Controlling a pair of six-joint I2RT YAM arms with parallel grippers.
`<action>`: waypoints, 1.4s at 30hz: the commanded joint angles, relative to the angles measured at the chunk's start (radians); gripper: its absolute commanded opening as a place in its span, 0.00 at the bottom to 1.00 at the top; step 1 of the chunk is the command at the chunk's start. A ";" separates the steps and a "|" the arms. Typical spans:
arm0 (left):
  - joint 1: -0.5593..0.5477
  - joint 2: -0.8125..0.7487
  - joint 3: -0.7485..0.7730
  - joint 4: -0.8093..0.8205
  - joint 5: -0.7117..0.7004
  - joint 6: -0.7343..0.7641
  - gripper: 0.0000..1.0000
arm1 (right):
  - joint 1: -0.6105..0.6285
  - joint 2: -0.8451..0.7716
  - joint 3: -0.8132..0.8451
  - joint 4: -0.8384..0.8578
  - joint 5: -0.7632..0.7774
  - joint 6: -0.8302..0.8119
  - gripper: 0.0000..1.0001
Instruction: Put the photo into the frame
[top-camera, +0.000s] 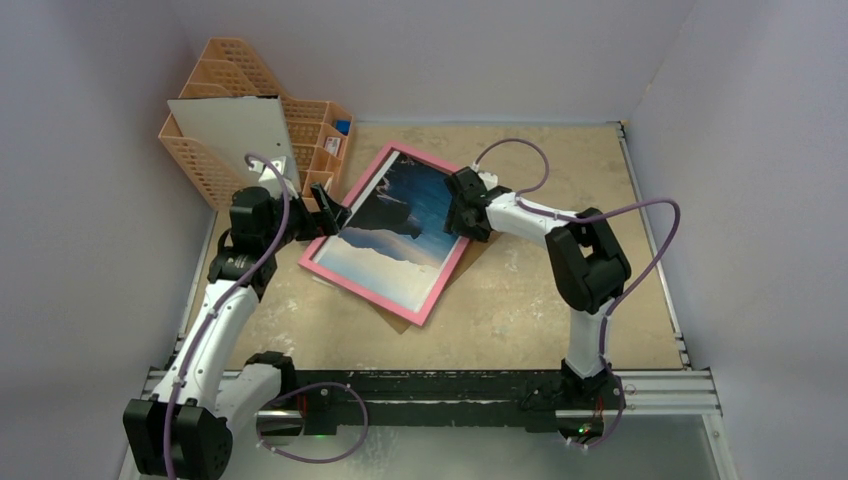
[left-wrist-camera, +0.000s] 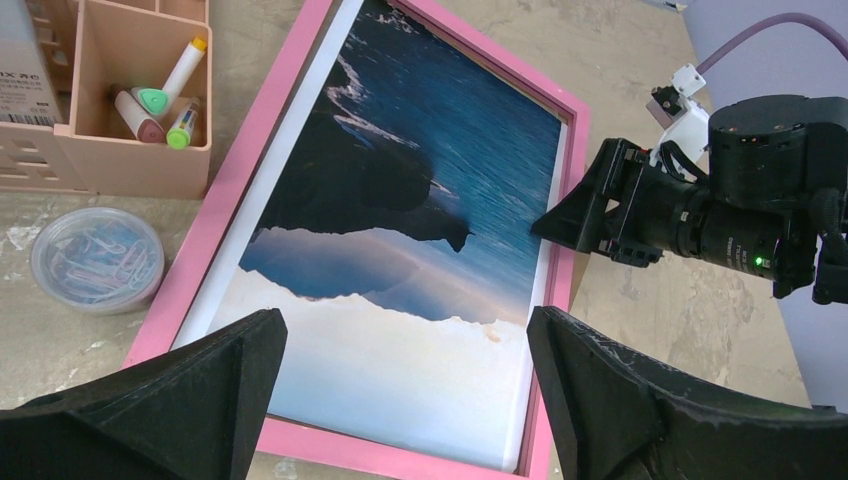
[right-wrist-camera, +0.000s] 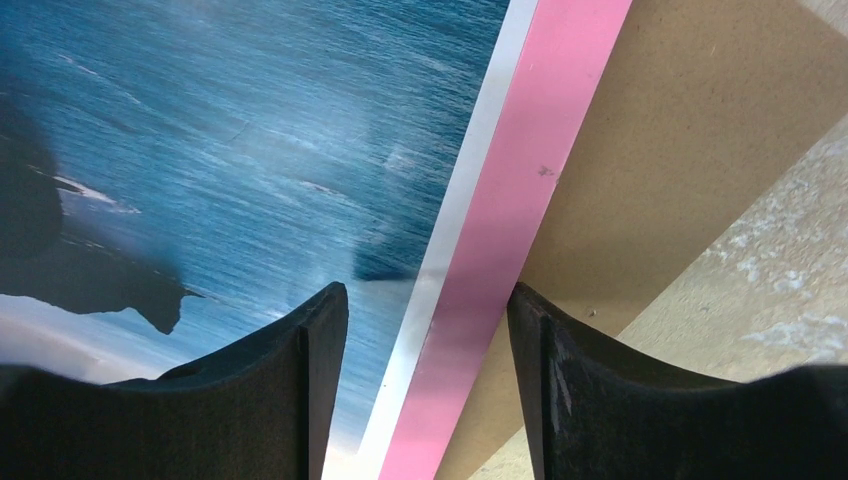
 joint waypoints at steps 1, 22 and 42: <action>-0.013 -0.027 -0.009 0.025 -0.032 0.023 0.97 | 0.004 -0.015 0.011 -0.072 0.081 0.082 0.61; -0.044 0.013 -0.006 -0.022 -0.063 0.026 0.96 | 0.002 -0.239 -0.120 0.119 -0.038 0.110 0.21; -0.076 0.119 0.018 0.011 0.041 -0.006 0.93 | -0.167 -0.449 -0.385 0.505 -0.149 0.081 0.10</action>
